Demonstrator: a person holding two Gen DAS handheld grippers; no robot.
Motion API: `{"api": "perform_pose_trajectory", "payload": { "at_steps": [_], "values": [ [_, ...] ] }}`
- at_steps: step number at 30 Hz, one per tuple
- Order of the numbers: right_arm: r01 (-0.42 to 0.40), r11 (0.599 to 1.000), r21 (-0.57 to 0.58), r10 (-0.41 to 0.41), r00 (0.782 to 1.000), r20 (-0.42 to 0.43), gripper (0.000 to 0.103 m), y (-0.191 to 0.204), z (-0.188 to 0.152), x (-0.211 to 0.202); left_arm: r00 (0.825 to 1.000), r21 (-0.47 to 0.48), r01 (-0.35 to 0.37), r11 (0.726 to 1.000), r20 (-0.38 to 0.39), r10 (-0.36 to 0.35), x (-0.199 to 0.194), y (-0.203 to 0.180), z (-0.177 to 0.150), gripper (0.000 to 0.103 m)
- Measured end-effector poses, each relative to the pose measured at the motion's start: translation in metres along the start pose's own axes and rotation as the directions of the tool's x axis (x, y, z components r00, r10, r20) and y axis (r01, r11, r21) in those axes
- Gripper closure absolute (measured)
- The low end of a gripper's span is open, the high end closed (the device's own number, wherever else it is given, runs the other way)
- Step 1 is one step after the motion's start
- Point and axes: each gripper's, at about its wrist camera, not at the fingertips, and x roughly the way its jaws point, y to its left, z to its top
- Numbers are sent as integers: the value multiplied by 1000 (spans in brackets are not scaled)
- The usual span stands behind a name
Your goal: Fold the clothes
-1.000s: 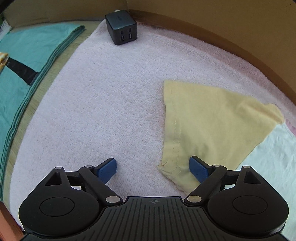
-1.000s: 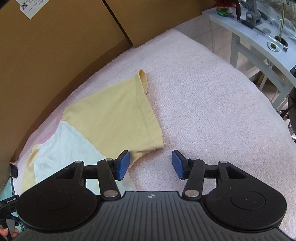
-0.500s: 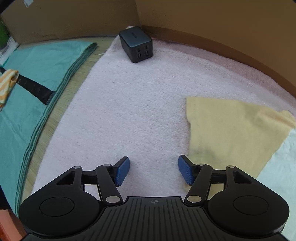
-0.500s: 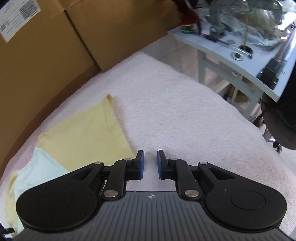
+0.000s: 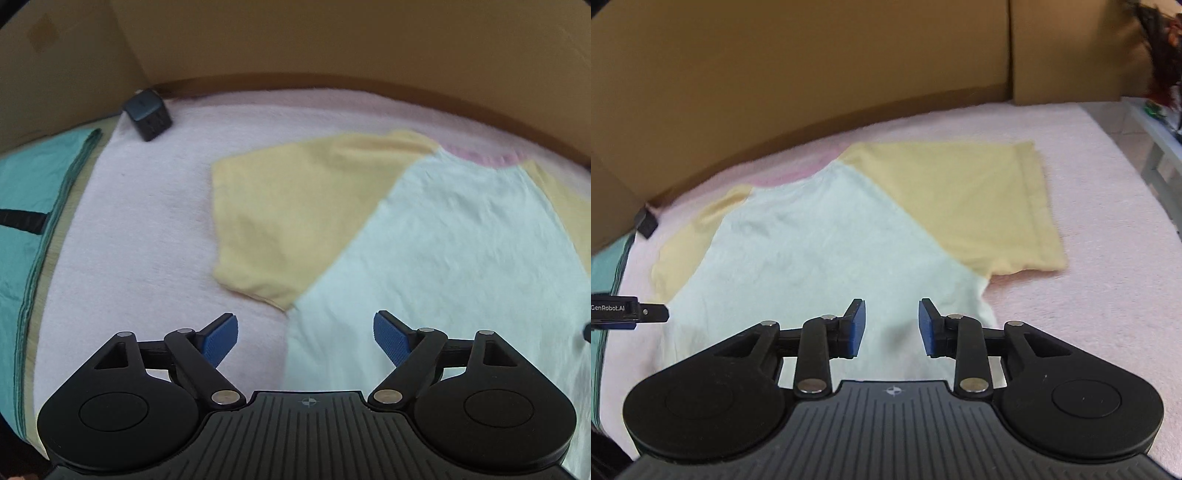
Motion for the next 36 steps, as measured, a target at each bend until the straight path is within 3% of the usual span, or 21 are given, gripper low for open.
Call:
{"api": "perform_pose_trajectory", "payload": {
  "at_steps": [1, 2, 4, 6, 7, 8, 12, 15, 17, 21, 23, 27, 29, 32, 34, 36],
  "values": [
    [14, 1000, -1, -14, 1000, -15, 68, -4, -1, 5, 1000, 5, -12, 1000, -18, 12, 5, -2, -7, 14],
    [21, 1000, 4, -21, 1000, -20, 76, -10, -2, 7, 999, 9, -26, 1000, -36, 27, 10, -3, -13, 14],
    [35, 998, 48, -35, 999, -4, 76, -29, -2, 0, 998, -22, -40, 999, -45, 39, 14, 7, -25, 7],
    [79, 992, 95, -80, 997, 4, 77, -53, -4, -11, 997, -58, -51, 997, -60, 48, 13, 24, -34, 6],
    [115, 986, 121, -115, 993, -1, 69, -64, -5, -16, 997, -73, -51, 996, -67, 46, 12, 33, -38, 6],
    [138, 980, 145, -140, 990, -2, 67, -74, -6, -22, 996, -86, -54, 995, -72, 47, 10, 42, -42, 4],
    [90, 976, 198, -101, 994, 45, 67, -95, -19, -58, 996, -106, -79, 991, -57, 73, -12, 66, -61, 5],
    [-1, 996, 85, -1, 1000, 26, 66, -65, -30, -68, 999, -100, -26, 995, -23, 24, -35, 66, -73, 4],
    [-83, 996, -15, 83, 996, -22, 62, -35, -38, -68, 1000, -42, 10, 999, -7, -10, -44, 50, -80, 4],
    [-218, 943, -251, 190, 973, -134, 58, 31, -59, -60, 999, 142, 32, 989, -7, -31, -44, -1, -96, 4],
    [-228, 892, -391, 170, 970, -176, 57, 62, -75, -52, 999, 219, 30, 975, -26, -25, -37, -23, -109, 4],
    [-155, 761, -631, 32, 979, -202, 57, 91, -111, -44, 999, 247, 8, 969, -48, 4, -34, -14, -125, 3],
    [-128, 710, -692, 0, 983, -181, 48, 84, -122, -51, 998, 258, -4, 966, -59, 20, -33, -8, -133, 3],
    [-81, 715, -695, -69, 980, -185, 42, 54, -122, -61, 996, 263, -23, 964, -77, 45, -32, 4, -142, 2],
    [-59, 759, -648, -96, 975, -200, 41, 28, -114, -68, 992, 267, -75, 961, -74, 98, -38, 17, -143, 4],
    [-42, 805, -592, -90, 977, -192, 41, 14, -105, -80, 994, 264, -88, 961, -38, 102, -50, 22, -139, 4]
  ]
}}
